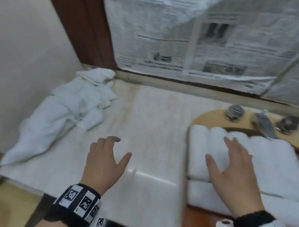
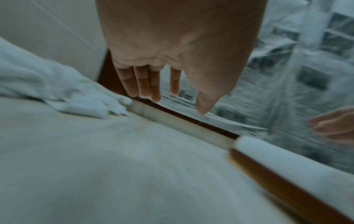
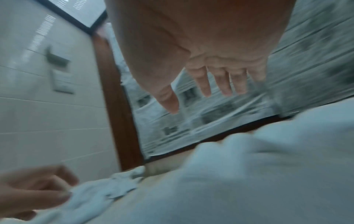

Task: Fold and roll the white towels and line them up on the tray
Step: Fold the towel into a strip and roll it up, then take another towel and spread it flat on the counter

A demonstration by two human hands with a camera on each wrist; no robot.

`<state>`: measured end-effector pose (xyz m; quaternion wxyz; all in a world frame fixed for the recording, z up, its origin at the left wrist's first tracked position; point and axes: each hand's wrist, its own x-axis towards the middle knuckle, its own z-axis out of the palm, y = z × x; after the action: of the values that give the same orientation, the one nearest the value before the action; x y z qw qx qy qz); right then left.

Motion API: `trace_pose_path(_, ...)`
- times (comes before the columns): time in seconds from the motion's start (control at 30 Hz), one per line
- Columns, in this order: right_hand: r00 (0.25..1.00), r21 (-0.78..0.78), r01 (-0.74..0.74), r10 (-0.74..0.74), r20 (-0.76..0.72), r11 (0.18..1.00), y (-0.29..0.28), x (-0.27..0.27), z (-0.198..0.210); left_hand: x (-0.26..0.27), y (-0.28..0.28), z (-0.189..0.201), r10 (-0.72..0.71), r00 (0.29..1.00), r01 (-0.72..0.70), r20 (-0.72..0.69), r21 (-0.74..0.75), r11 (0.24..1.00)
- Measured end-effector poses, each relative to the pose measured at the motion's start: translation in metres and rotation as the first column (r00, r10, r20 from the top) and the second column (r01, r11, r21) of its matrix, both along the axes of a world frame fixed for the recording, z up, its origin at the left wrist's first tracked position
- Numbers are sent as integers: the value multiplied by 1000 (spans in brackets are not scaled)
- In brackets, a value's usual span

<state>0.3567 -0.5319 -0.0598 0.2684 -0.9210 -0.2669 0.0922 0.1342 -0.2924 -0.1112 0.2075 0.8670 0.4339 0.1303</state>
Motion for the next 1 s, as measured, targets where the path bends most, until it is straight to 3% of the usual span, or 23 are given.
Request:
trace_pose_path(0.07, 977, 20, -208, 209, -49, 978, 75, -34, 3, -36, 61, -3, 144, 986, -144, -81, 14, 990)
trace_pose_path(0.2, 848, -8, -516, 510, -143, 857, 227, -90, -7, -101, 164, -14, 303, 940, -296, -155, 66, 953)
trace_pose_path(0.37, 752, -64, -651, 629, -198, 757, 382, -127, -33, -137, 228, -36, 246, 941, -238, -231, 60, 969)
trace_pose_path(0.5, 809, -94, -579, 557, -189, 810, 465, -142, -48, -148, 240, -51, 200, 959, -195, -202, 46, 980)
trace_pose_path(0.63, 874, -89, -450, 418, -249, 889, 503, -145, -60, -153, 239, -55, 182, 972, -182, -146, 12, 983)
trace_pose_path(0.73, 883, -68, -443, 423, -204, 894, 509, -147, -49, -151, 238, -45, 215, 972, -214, -96, 21, 977)
trace_pose_path(0.87, 810, 107, -575, 583, -61, 811, 494, -149, 3, -136, 251, -11, 271, 962, -274, 36, 97, 957)
trace_pose_path(1.0, 742, 237, -661, 667, 67, 712, 452, -139, 76, -114, 274, 38, 154, 977, -174, 147, 132, 976)
